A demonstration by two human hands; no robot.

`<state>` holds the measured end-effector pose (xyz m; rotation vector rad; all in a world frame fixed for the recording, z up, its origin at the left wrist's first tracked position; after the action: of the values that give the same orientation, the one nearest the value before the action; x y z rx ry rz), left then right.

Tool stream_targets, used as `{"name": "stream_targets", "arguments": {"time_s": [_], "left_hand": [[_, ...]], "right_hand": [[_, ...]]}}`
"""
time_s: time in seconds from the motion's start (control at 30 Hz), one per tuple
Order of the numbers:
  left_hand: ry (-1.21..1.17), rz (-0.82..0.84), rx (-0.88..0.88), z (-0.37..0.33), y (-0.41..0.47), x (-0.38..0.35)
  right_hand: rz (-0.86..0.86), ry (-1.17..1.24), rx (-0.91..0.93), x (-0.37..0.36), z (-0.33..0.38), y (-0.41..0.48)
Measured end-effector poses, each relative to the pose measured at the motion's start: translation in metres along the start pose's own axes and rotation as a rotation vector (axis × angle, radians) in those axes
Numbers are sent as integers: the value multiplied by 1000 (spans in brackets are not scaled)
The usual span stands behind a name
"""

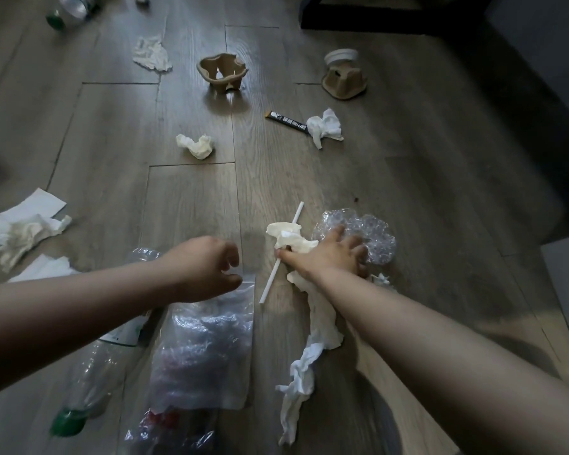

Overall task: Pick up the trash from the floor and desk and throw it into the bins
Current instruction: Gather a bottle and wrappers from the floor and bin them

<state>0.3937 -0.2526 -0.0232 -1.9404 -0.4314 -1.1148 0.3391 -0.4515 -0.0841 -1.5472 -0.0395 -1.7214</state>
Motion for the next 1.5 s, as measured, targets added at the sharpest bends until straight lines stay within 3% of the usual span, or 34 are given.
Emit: {"name": "stream_targets", "arguments": {"time_s": [0.1,0.47,0.73,0.83,0.97,1.1,1.27,1.5], "left_hand": [[0,-7,18,6,0,0],[-49,-3,34,5,-1,0],[-55,2,29,-1,-4,1],[-43,-9,33,-1,-6,3],[-31,-15,37,-3,-8,5],[-32,-2,32,-8,-9,6],[-27,6,42,-10,-8,6],[-39,29,79,2,-4,-2]], "right_hand": [[-8,3,11,-1,4,5],[-30,132,314,16,-7,15],[63,317,289,33,-18,20],[201,444,286,33,-26,15],[475,440,316,22,-30,-6],[323,457,217,23,-27,-3],[121,247,-7,18,-15,-2],[-68,143,-16,14,-1,10]]}}
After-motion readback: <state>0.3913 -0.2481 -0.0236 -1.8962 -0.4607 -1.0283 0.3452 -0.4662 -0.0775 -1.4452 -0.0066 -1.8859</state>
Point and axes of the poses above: each hand's wrist, its own y-axis towards the middle knuckle, its own x-axis out of the back of the hand, z = x × y, the point moved 8 cm from there along y, towards the middle knuckle, and after that the axes turned 7 degrees about y, right-handed, at the moved point
